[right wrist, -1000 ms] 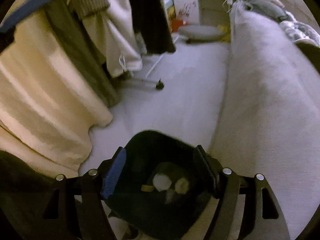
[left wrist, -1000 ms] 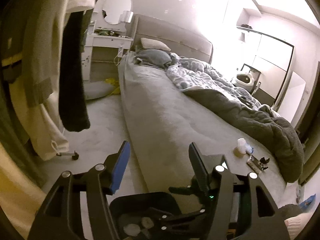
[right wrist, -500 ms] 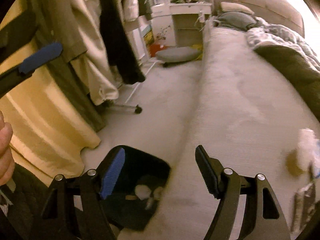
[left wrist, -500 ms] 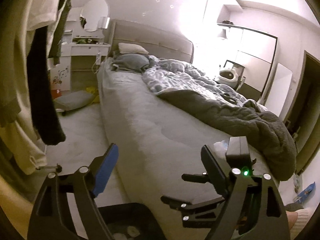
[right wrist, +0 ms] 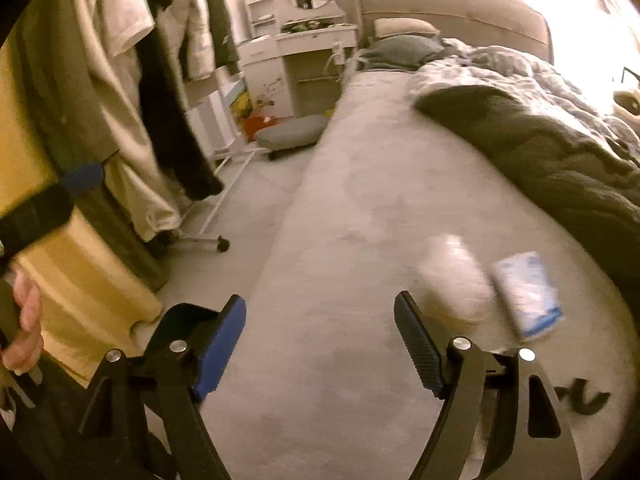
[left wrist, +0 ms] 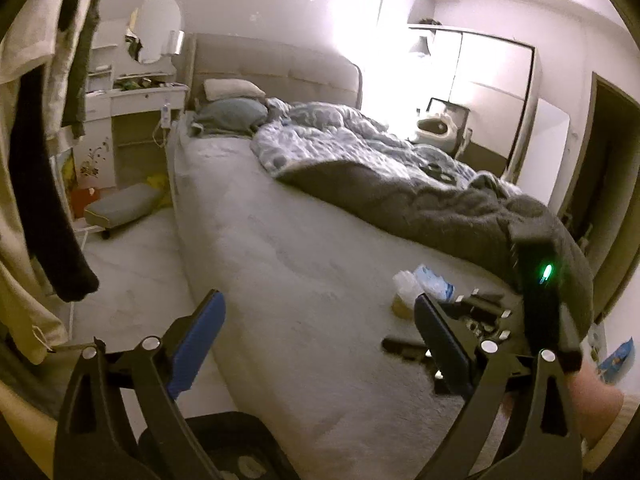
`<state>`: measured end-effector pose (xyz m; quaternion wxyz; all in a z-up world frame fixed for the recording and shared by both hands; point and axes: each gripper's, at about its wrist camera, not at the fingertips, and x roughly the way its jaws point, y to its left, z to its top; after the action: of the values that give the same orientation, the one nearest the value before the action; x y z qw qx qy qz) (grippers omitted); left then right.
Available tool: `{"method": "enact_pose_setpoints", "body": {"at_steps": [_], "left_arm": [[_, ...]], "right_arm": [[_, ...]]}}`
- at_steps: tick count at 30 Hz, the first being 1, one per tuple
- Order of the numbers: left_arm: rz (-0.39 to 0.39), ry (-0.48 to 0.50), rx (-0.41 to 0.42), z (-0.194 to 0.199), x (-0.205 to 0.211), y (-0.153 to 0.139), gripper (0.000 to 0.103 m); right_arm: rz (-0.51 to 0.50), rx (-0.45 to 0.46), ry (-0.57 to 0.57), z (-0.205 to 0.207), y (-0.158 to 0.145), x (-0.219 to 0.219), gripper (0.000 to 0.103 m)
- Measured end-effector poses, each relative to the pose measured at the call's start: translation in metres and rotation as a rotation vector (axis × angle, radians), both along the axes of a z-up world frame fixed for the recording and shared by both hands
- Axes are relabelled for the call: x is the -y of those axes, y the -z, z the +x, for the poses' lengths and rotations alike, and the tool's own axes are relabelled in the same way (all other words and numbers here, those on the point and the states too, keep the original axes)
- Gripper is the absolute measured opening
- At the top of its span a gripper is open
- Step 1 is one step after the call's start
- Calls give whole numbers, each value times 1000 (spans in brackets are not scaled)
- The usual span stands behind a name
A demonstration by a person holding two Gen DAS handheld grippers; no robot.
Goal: Collect trash
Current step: 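Move both open tools back over the bed toward the remaining trash, then grasp the black 'Face' tissue pack with the left tool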
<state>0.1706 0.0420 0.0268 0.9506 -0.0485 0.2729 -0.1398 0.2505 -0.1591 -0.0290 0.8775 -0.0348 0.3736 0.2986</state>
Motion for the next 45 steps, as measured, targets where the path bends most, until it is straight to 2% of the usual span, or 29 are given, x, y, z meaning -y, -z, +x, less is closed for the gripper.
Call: {"method": "enact_pose_setpoints", "body": {"at_steps": [3, 11, 17, 21, 27, 33, 39, 45], "left_arm": [[55, 52, 2, 3, 20, 5, 97], [60, 185, -11, 12, 62, 18, 97], [92, 302, -50, 20, 102, 37, 97], [139, 398, -70, 26, 132, 51, 97], [162, 487, -105, 39, 168, 71, 97], [185, 532, -112, 47, 191, 86, 97], [240, 548, -133, 58, 208, 102, 97], [255, 551, -166, 70, 219, 118, 97]], "right_arm": [[10, 11, 38, 4, -5, 24, 78], [44, 21, 155, 12, -11, 91, 79], [52, 10, 221, 13, -5, 129, 79], [50, 1, 246, 10, 2, 148, 79], [64, -27, 291, 9, 14, 181, 79], [80, -54, 315, 8, 23, 202, 79], [77, -72, 317, 3, 31, 214, 79], [73, -83, 303, 1, 37, 223, 79]]}}
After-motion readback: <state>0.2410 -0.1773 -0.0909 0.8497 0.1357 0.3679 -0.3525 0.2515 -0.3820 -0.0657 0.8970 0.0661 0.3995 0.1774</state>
